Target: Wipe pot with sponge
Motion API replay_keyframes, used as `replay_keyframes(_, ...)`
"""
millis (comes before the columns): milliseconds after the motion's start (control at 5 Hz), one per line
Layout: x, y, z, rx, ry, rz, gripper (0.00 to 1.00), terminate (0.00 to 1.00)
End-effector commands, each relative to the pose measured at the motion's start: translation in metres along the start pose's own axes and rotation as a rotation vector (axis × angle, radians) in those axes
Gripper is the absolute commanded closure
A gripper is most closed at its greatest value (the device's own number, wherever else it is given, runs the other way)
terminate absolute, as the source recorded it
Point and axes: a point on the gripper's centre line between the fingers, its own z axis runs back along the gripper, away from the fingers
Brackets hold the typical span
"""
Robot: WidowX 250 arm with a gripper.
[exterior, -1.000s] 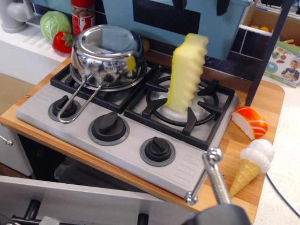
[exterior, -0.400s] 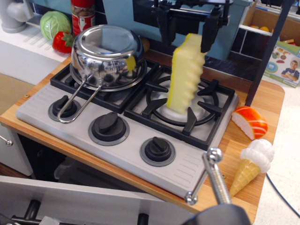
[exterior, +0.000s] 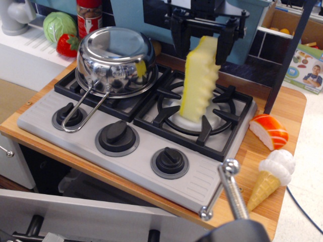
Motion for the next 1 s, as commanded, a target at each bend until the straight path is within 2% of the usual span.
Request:
replay_keyframes(0, 0.003, -0.002, -0.004, 0.006, -0.025, 0.012, 1.0, 0.0)
replay_keyframes(200, 0.004, 0.005, 0.01, 0.002, -0.041, 0.029, 1.0, 0.0)
replay_keyframes(400, 0.004, 0.03, 0.061, -0.091, -0.057, 0.052, 1.0, 0.0)
replay_keyframes(600, 0.013, 0.067, 0.096, -0.166, -0.028, 0.074, 1.0, 0.0)
replay_keyframes(800, 0.017, 0.096, 0.1, -0.175, -0.034, 0.051, 1.0, 0.0)
